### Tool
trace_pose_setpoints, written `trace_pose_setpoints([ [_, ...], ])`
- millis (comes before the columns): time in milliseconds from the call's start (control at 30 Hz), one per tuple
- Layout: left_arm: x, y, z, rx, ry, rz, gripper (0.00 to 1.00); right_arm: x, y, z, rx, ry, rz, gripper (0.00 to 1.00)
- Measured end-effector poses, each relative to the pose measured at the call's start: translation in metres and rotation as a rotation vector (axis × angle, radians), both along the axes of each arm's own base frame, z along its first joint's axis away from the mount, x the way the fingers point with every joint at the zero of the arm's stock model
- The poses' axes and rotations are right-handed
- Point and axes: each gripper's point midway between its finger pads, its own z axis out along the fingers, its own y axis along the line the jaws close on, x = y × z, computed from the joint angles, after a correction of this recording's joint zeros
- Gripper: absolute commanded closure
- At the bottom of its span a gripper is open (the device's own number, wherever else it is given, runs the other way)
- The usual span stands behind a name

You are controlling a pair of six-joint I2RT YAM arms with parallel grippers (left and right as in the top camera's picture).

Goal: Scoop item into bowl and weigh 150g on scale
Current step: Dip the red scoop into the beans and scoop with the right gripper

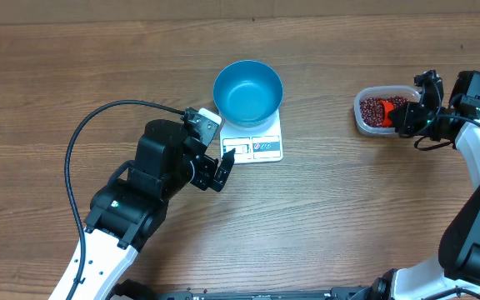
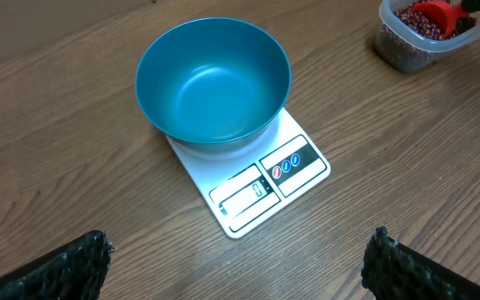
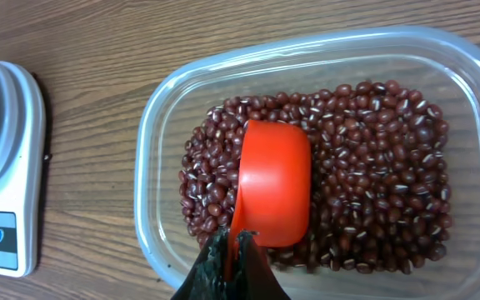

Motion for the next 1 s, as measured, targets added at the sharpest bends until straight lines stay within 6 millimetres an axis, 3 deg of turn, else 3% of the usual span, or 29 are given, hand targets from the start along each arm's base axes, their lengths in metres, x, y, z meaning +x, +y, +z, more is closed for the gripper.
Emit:
trace_pose_setpoints([
  [1000,-0.0001,0.0,-0.0001,0.0,0.0,0.0,0.0,0.0028,0.0073,0.0002,0.087,0.01,-0.033,0.96],
])
